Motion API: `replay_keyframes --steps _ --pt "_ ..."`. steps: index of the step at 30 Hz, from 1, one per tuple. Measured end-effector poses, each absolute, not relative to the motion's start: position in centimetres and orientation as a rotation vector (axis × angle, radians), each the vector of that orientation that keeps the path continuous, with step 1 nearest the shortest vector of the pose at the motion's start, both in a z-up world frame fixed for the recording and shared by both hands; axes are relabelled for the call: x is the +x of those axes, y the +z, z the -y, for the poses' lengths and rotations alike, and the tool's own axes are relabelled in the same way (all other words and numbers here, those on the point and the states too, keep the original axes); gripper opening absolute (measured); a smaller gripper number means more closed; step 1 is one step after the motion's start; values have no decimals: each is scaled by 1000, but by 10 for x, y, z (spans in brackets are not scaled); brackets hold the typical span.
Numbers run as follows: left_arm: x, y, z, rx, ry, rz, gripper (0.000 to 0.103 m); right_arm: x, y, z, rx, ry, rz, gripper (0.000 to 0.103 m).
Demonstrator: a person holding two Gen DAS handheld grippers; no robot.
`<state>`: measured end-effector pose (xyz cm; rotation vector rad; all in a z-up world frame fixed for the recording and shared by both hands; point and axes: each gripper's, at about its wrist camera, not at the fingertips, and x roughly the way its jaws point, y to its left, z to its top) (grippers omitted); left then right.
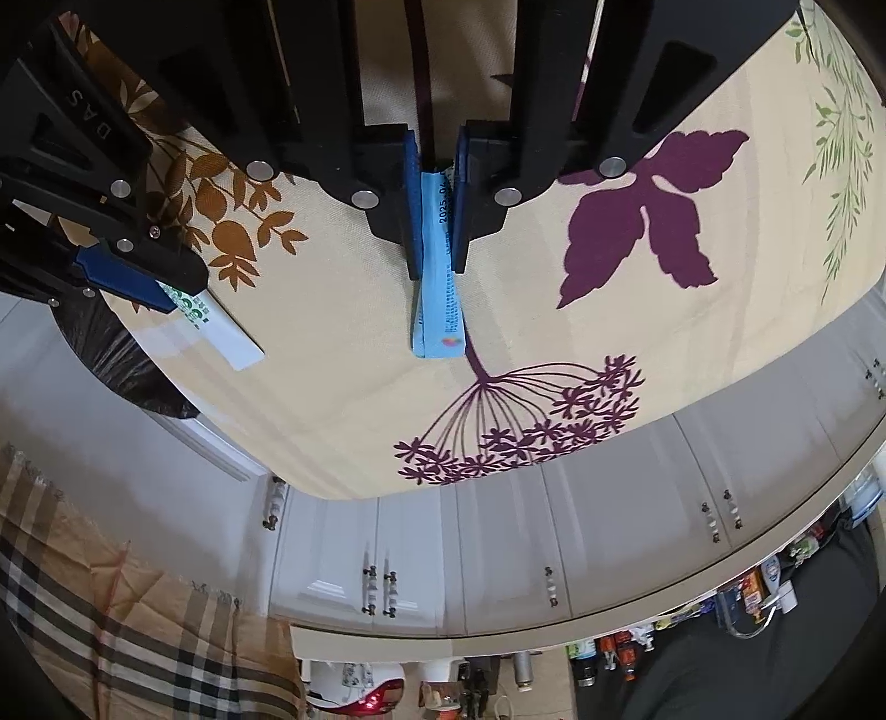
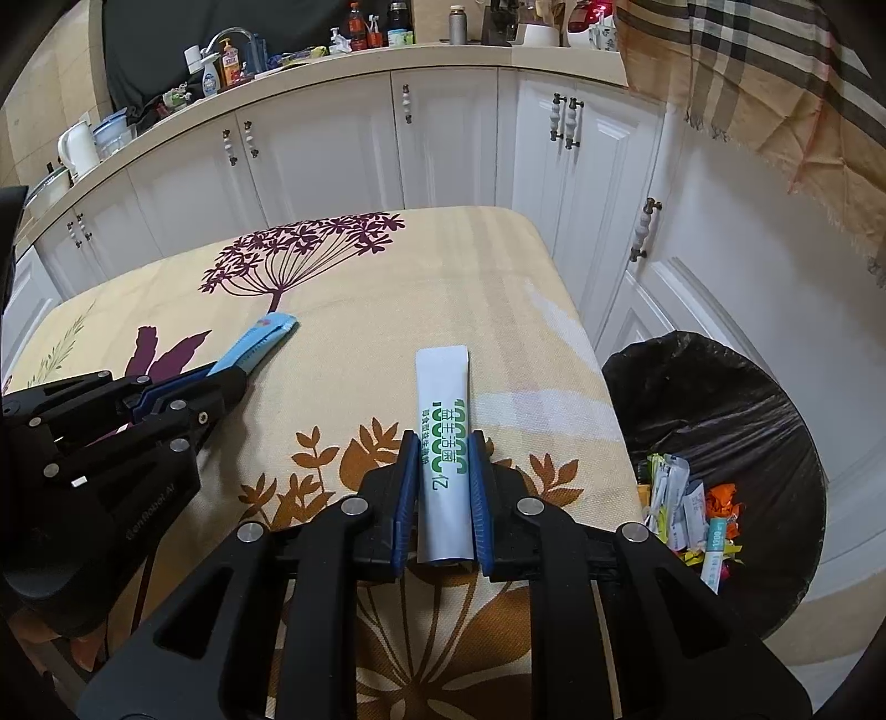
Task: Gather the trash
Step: 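Grasp the light blue packet with the left gripper, then carry the white tube and blue packet over the black bin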
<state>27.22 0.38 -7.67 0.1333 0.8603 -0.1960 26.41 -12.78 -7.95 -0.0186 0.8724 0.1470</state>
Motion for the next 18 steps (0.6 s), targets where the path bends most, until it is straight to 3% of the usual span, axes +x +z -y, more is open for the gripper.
replay_keyframes --steps 18 --pt "223 -56 -19 72 -118 -776 9 224 -65 126 -35 183 -791 17"
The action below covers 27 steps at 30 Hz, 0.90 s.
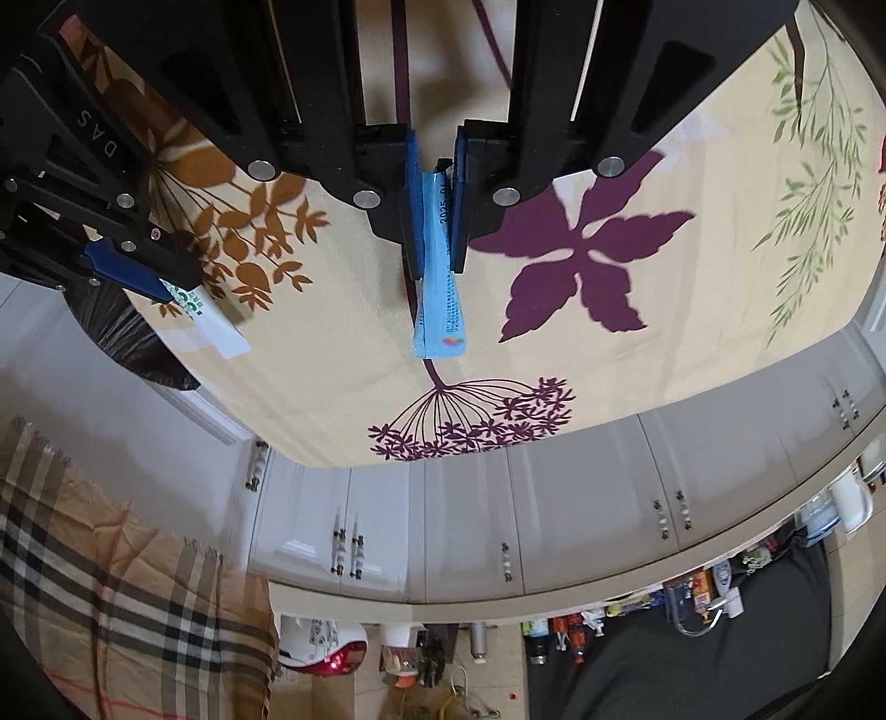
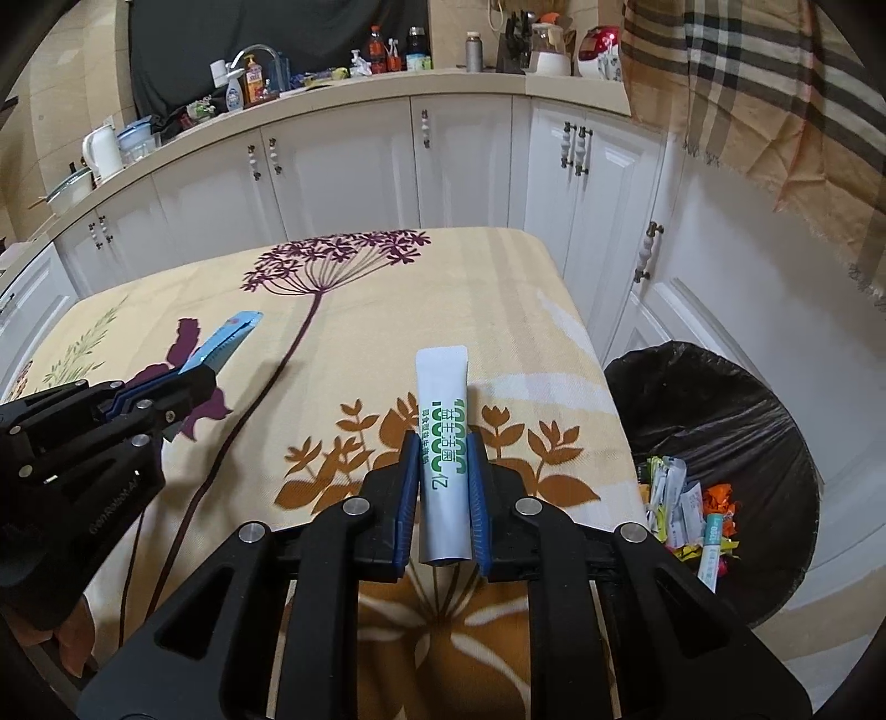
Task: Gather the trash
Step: 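Carry the white tube and blue packet over the black bin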
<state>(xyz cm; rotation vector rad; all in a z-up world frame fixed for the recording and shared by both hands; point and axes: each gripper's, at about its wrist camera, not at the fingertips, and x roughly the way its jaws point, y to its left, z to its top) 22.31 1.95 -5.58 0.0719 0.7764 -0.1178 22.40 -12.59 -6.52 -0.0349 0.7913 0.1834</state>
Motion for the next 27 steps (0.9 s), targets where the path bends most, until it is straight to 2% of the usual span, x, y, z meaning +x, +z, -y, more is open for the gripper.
replay_keyframes --steps 14,27 --pt "181 -19 10 49 -164 -662 9 182 -29 175 2 94 -666 17" --pt "184 -12 95 118 -292 -594 9 178 -25 261 50 -77 -621 17"
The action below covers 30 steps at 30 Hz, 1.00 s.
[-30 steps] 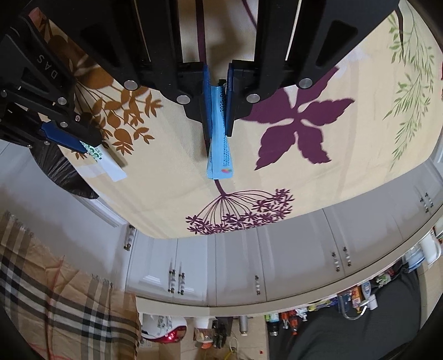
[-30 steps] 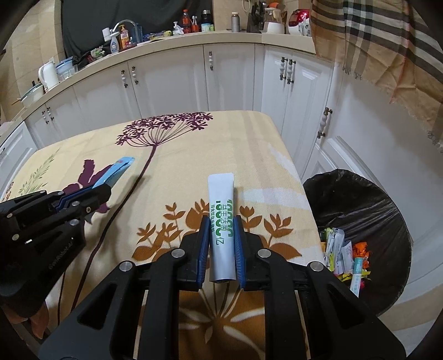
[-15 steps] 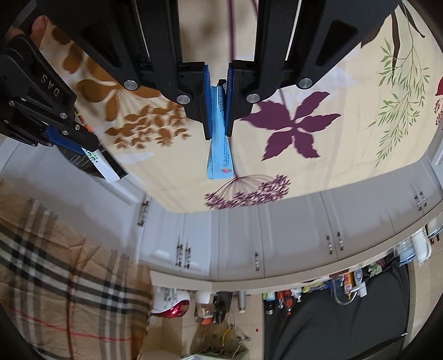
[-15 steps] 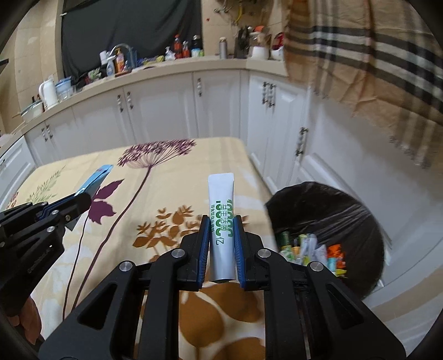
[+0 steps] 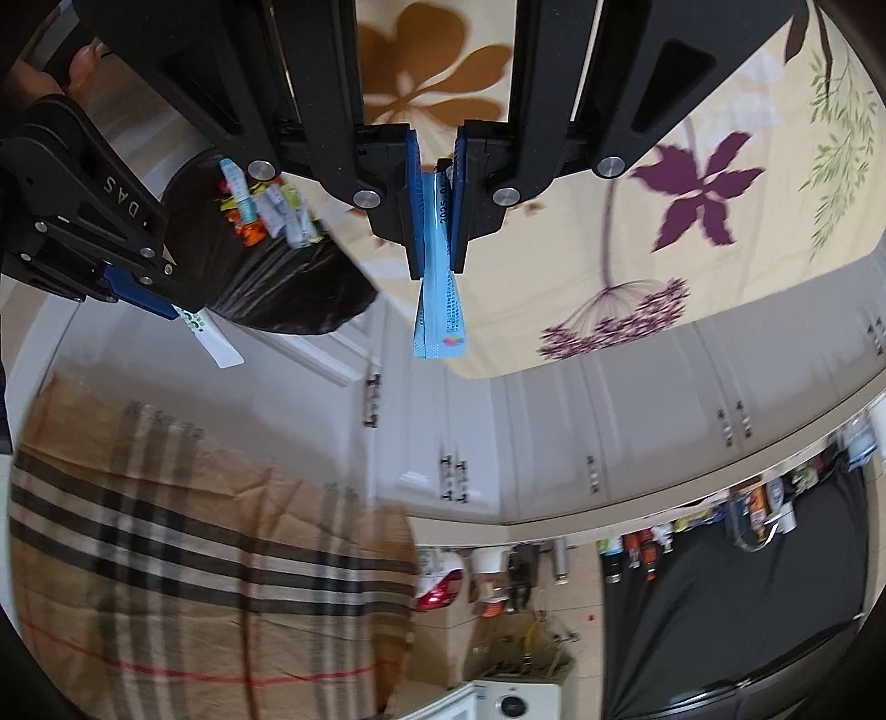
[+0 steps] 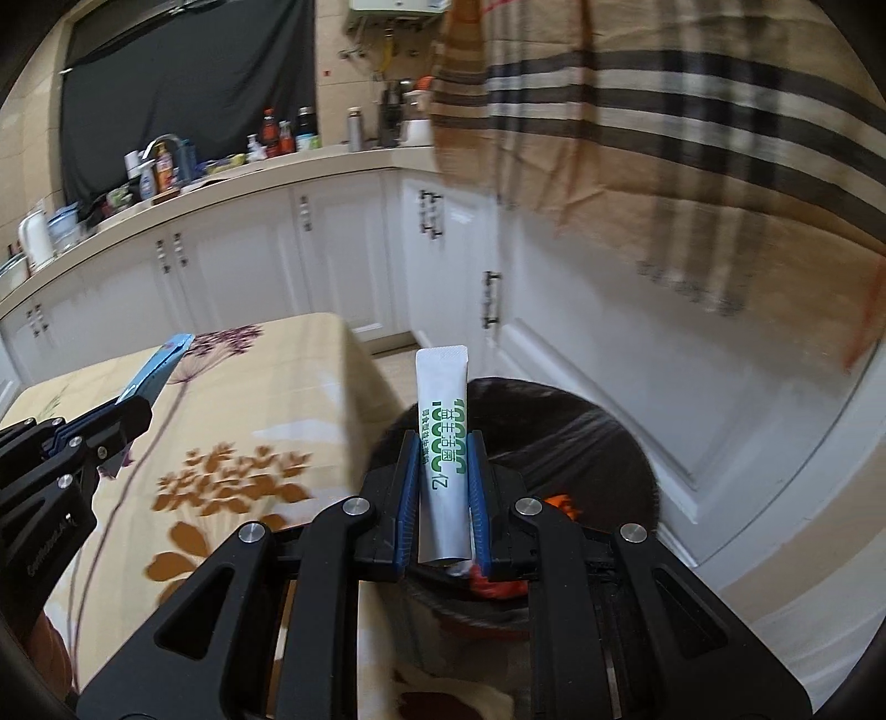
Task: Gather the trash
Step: 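Carry the white tube and blue packet over the black bin, then open both grippers to drop the tube and packet into the bin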
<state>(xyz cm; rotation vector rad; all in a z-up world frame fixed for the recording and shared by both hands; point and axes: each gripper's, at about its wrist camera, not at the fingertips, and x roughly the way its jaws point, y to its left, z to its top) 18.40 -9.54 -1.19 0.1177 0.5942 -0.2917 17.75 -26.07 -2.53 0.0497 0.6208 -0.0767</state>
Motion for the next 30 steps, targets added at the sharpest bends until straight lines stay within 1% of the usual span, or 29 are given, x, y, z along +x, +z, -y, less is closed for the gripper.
replay_keyframes --steps 14,30 --pt "210 -25 170 182 -369 -568 9 197 -43 314 76 -176 -622 17" --pt "242 -46 200 188 -362 -643 10 221 -61 341 96 -213 -635 17"
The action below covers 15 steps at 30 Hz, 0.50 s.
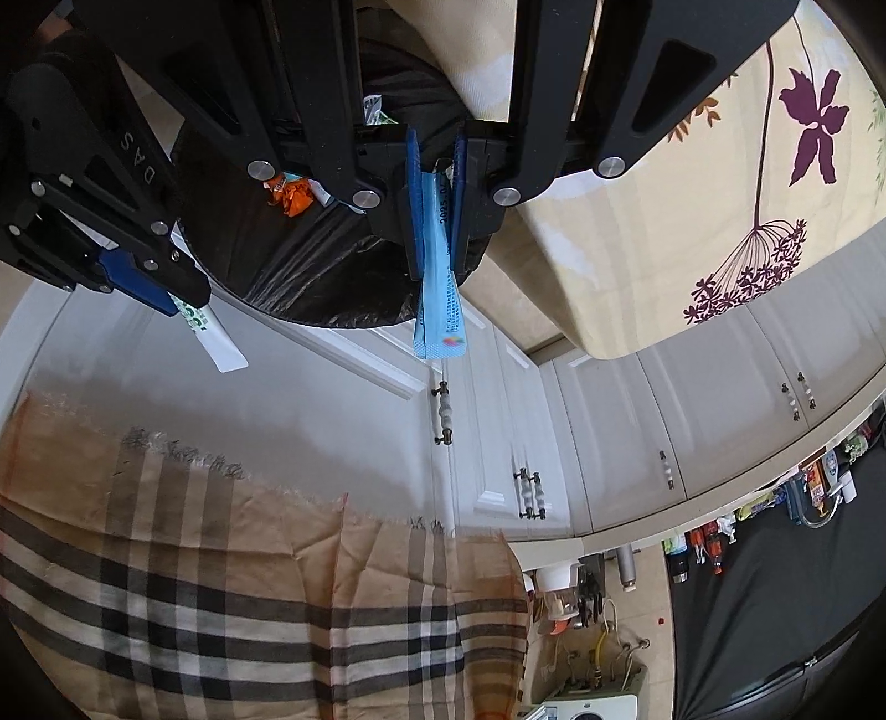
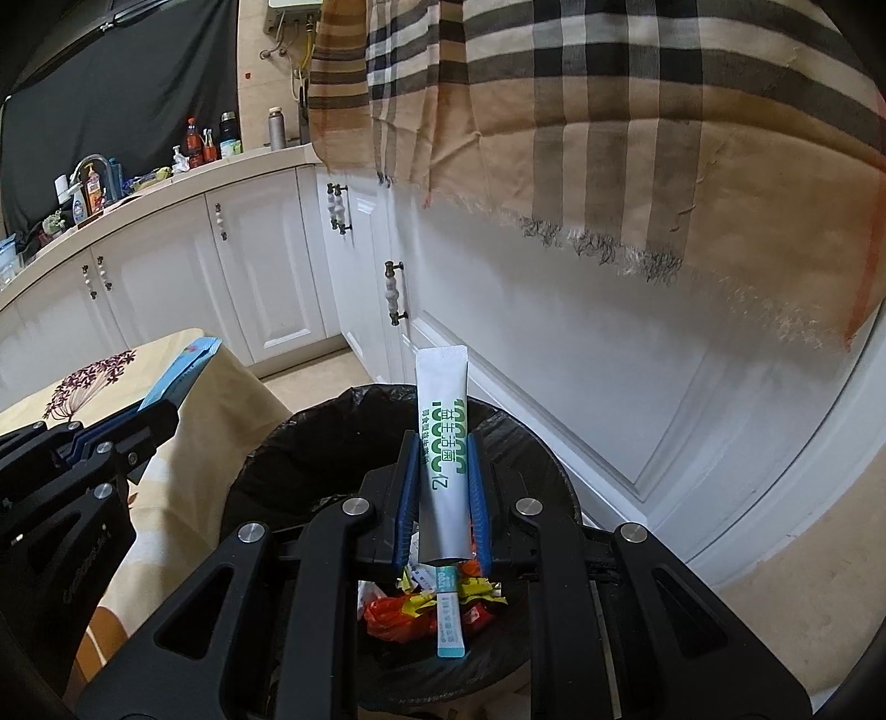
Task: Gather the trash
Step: 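Open both grippers to drop the tube and packet into the bin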
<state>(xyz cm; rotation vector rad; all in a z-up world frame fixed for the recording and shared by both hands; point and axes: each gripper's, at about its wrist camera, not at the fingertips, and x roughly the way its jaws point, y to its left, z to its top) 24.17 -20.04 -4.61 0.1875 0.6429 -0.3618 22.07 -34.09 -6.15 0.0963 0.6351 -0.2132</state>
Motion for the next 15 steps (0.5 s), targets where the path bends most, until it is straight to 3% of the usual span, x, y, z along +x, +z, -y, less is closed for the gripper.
replay_keyframes --steps 8,11,15 --pt "254 -54 207 185 -348 -684 14 235 -75 347 99 -234 -652 19" --pt "257 -56 208 193 -351 -693 23 237 -75 348 99 -242 -653 28" --pt "258 -58 208 190 -348 -699 28 237 -74 347 92 -246 -647 28"
